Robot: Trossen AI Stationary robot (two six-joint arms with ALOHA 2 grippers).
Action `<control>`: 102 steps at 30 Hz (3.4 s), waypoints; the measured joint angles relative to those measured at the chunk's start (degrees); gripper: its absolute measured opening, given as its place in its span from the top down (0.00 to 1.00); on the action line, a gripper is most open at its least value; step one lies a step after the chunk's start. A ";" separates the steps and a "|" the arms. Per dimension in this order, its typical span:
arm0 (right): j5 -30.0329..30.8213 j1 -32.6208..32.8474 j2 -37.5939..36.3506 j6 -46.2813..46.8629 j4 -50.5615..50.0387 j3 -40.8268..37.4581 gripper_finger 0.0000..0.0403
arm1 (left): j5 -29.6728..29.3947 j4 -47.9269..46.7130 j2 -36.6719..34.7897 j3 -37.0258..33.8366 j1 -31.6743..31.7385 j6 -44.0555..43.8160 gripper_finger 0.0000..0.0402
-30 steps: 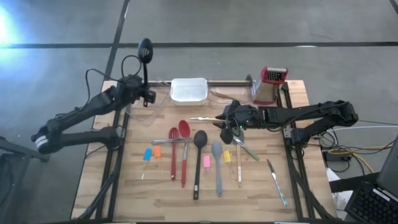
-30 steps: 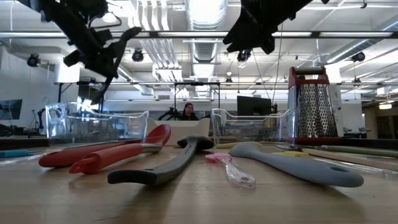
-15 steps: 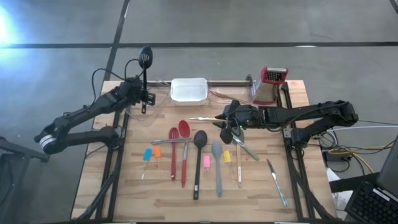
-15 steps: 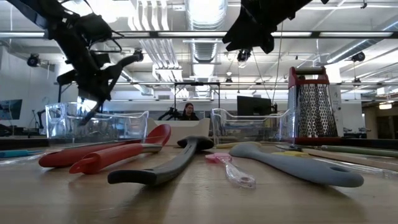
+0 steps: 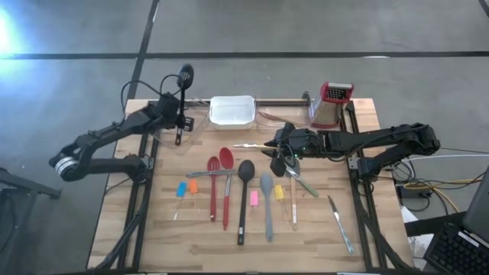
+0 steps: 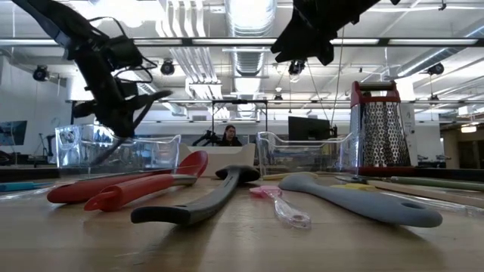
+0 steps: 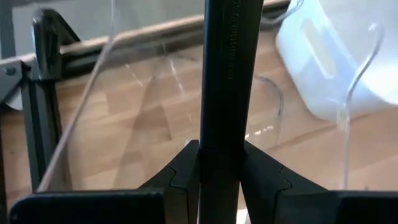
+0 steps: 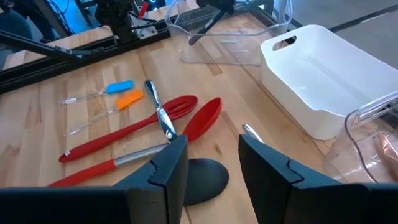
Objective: Pick & Place Kitchen Items
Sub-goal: Put the black slotted spoon into the left transparent bin, then put the blue spatula into the white bin
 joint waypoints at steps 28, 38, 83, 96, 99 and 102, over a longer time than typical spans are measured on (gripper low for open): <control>-0.04 -0.02 0.00 2.96 0.11 -3.39 0.65 | 6.95 0.10 11.85 0.09 7.72 -0.03 0.78; -0.04 -0.02 0.00 2.86 0.13 -3.39 0.67 | 7.69 1.44 13.82 0.39 8.57 0.37 0.78; -0.04 -0.02 0.00 2.58 0.14 -3.39 0.69 | 13.16 -16.12 -12.08 16.92 -7.00 -0.33 0.31; -0.19 0.35 -0.01 2.84 0.11 -3.39 0.70 | 6.61 -1.40 -14.92 16.59 -37.27 7.31 0.31; -0.24 1.14 -0.02 2.91 -0.02 -3.39 0.71 | 0.11 3.03 -14.64 14.24 -45.70 12.62 0.30; -0.39 1.81 -0.02 2.99 -0.39 -3.39 0.72 | -5.30 7.40 -14.64 11.01 -53.22 15.01 0.30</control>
